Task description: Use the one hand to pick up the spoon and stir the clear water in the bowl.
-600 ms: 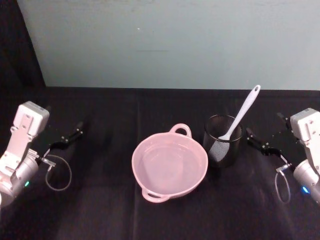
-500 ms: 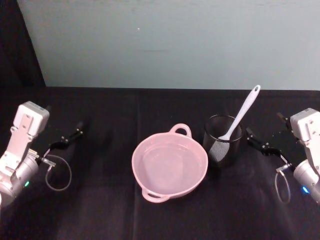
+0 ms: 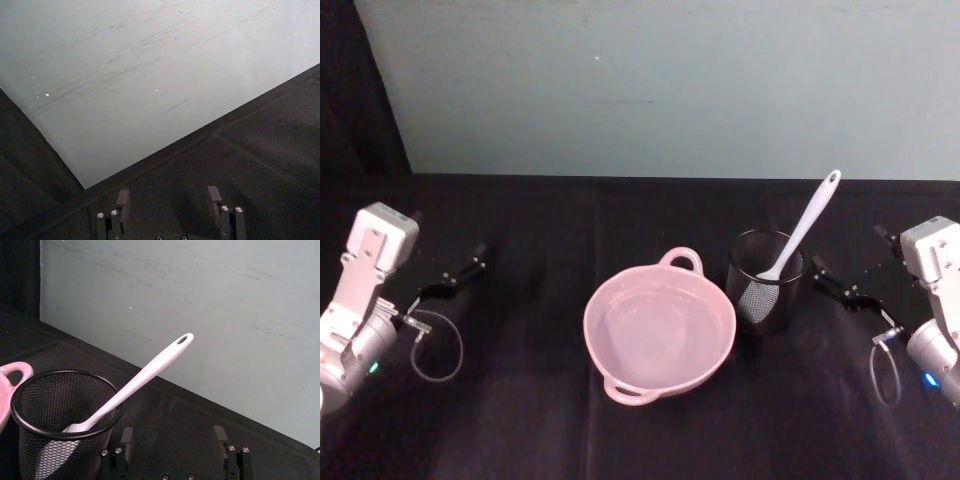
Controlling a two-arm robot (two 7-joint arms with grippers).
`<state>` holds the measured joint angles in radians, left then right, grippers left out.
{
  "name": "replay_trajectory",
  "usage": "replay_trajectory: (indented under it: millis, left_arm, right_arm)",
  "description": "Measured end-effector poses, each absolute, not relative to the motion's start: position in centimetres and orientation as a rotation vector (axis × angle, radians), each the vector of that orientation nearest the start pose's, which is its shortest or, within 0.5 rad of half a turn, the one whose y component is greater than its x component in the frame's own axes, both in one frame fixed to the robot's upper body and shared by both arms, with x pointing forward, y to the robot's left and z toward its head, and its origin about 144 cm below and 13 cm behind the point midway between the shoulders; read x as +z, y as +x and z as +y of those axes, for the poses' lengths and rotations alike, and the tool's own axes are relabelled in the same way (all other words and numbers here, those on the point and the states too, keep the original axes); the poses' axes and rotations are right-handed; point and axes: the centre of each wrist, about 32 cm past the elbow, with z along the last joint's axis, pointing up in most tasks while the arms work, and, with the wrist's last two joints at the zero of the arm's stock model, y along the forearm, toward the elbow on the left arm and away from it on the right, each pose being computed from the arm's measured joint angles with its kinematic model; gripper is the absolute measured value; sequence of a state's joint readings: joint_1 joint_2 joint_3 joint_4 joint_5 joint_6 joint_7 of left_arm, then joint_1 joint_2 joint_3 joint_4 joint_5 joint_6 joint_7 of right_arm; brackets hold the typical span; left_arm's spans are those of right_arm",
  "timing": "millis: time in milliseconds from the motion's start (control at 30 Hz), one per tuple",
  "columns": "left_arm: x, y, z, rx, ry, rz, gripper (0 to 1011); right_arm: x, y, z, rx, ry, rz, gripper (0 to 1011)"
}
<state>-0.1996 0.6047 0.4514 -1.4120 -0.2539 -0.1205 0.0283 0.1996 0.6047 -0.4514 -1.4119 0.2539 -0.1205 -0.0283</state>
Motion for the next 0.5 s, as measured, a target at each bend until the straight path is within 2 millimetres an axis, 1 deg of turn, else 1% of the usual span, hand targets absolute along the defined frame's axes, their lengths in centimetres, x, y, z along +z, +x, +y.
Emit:
replay_trajectory:
  millis: [500]
  left_arm:
    - [113.98, 48.86, 30.97, 1.248, 0.304, -0.285, 1005]
  right_arm:
    - [113.98, 48.86, -30.96, -1.248, -0.304, -0.285, 1002]
